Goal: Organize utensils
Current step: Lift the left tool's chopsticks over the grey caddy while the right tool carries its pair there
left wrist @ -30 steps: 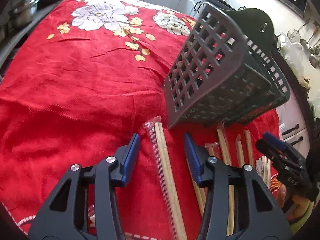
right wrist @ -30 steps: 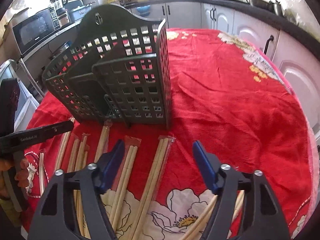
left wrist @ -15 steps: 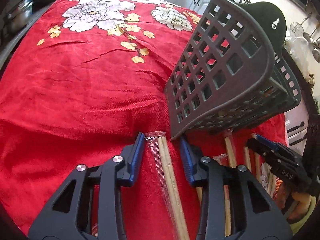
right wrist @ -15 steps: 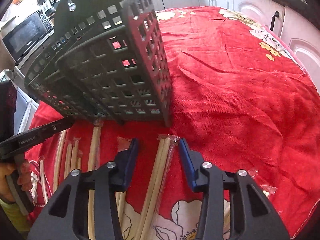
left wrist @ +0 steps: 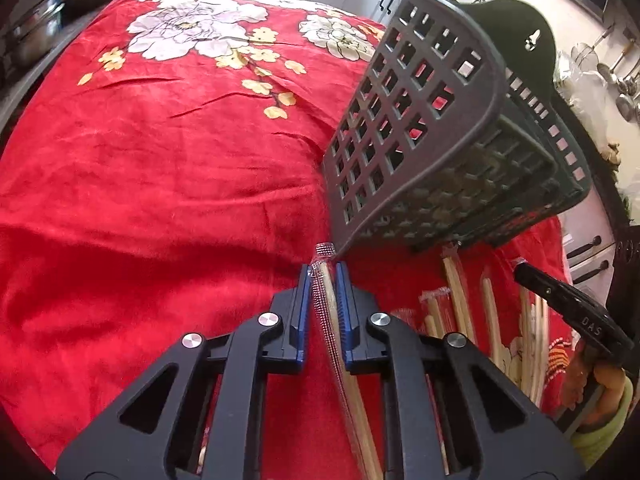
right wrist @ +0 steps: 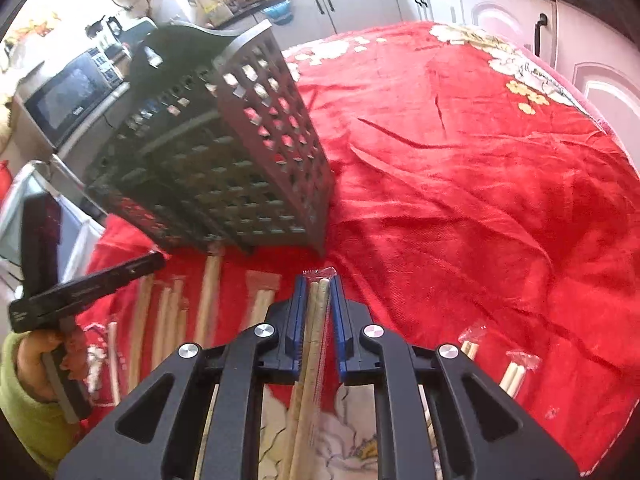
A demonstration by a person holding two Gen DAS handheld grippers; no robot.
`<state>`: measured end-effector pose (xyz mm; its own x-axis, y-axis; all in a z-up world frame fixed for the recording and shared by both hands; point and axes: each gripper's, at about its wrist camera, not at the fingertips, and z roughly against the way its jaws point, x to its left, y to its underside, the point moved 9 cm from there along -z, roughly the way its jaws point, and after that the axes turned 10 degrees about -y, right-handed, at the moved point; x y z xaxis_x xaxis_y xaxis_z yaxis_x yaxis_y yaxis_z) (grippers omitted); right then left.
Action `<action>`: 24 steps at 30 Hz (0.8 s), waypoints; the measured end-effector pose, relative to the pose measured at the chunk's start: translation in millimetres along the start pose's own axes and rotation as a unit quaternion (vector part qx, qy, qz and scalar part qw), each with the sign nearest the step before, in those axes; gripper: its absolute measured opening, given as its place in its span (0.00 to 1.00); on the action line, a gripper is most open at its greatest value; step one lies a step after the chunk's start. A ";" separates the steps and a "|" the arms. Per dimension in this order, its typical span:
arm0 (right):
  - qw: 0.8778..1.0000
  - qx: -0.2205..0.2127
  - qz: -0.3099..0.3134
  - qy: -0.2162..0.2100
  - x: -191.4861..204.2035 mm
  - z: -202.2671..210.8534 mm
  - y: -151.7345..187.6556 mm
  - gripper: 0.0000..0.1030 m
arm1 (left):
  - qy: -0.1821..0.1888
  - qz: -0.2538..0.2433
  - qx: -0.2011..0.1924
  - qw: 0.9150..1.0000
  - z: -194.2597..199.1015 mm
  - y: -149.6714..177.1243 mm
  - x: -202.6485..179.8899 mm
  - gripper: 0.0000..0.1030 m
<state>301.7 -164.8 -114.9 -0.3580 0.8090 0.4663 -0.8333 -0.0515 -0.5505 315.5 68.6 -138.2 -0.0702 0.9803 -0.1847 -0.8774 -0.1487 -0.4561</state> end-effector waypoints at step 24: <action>0.975 -0.155 0.133 -0.092 112.2 126.8 -54.8 0.09 | 0.074 -0.040 -0.213 0.973 187.0 -49.9 -72.8 0.03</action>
<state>253.8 -145.5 55.4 -0.6371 0.6713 0.3787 -0.5434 -0.0428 -0.8384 275.6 29.0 60.8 0.0872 0.9659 -0.2437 -0.5985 -0.1448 -0.7880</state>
